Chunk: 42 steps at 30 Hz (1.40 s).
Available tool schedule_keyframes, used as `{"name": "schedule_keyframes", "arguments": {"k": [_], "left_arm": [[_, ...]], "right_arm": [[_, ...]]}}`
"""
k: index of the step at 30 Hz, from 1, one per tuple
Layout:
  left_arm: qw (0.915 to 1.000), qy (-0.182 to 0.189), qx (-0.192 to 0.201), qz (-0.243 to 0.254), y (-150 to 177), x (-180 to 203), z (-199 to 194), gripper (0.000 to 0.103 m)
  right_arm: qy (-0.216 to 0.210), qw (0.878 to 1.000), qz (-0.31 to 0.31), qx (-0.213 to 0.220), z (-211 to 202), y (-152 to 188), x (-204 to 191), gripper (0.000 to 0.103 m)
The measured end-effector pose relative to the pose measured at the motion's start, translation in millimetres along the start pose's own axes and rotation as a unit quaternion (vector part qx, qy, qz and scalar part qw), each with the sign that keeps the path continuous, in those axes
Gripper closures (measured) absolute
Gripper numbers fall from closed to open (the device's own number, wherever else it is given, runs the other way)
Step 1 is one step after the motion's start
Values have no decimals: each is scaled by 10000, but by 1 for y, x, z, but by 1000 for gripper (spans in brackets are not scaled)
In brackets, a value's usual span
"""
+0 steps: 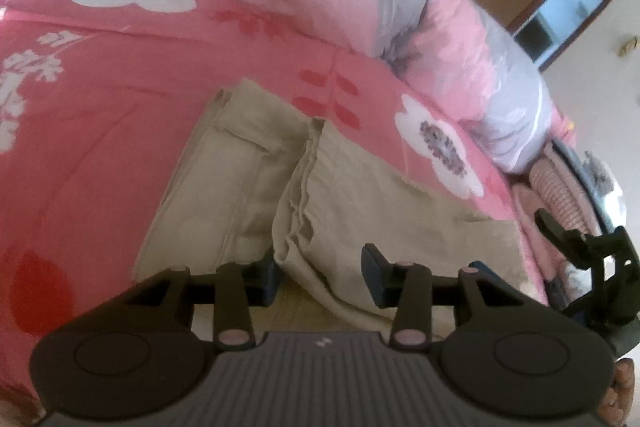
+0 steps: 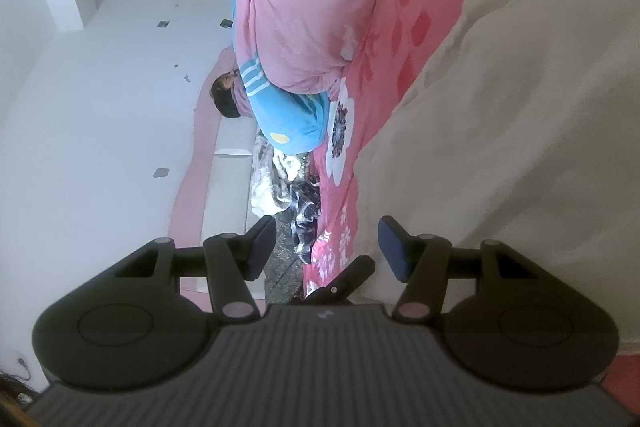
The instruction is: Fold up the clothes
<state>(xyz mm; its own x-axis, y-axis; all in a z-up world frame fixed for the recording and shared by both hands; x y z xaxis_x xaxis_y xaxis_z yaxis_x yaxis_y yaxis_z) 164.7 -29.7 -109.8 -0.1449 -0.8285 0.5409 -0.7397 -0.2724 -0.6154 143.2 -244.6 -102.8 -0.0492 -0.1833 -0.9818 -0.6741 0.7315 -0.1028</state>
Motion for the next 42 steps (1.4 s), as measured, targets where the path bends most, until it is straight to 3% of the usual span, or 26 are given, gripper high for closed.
{"name": "schedule_keyframes", "arguments": {"k": [3,9,13,17,20,25,30,35,38,40,42], "left_arm": [[9996,147,227,-117,3,-4,-4,59],[9981,361,490,-64,7,-7,-5,65],[9967,553,590,-97,7,-12,-4,69],[9930,882,618,-489,7,-25,-4,74],[9902,1089,602,-628,8,-32,-5,77],[9851,1414,616,-760,9,-44,-11,77],[9790,1669,629,-985,12,-57,-13,82],[9685,1930,529,-1481,13,-72,-6,90],[9650,2040,512,-1565,14,-74,-4,90],[9616,2137,485,-1654,14,-75,-2,90],[9574,2218,455,-1792,15,-77,0,89]], "right_arm": [[71,9999,-93,-5,-1,1,-1,47],[429,9954,-849,-92,8,8,-10,47],[770,9845,-1558,-224,21,15,-14,47],[1011,9644,-2408,-427,37,29,-19,47],[1203,9265,-3526,-530,46,46,-28,47],[1465,8217,-5440,-865,65,83,-36,50],[1512,7447,-6377,-1264,77,114,-30,52],[1720,6812,-7013,-1204,88,122,-24,68],[1816,6484,-7293,-1212,92,126,-20,71],[1876,6328,-7413,-1217,95,129,-18,72],[1923,6249,-7470,-1208,95,130,-18,73]]}}
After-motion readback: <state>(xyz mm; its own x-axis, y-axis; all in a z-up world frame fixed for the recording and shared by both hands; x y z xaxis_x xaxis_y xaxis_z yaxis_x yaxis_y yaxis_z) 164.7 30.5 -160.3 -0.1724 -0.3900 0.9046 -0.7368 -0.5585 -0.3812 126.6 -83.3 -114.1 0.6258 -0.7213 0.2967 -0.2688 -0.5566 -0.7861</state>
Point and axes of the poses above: each gripper's, at about its wrist camera, not at the fingertips, and z roughly the way its jaws point, x to its right, y to its underside, the point moved 10 cm from there along z, roughly the way its jaws point, and after that the axes turned 6 degrees about x, right-handed, at the moved point
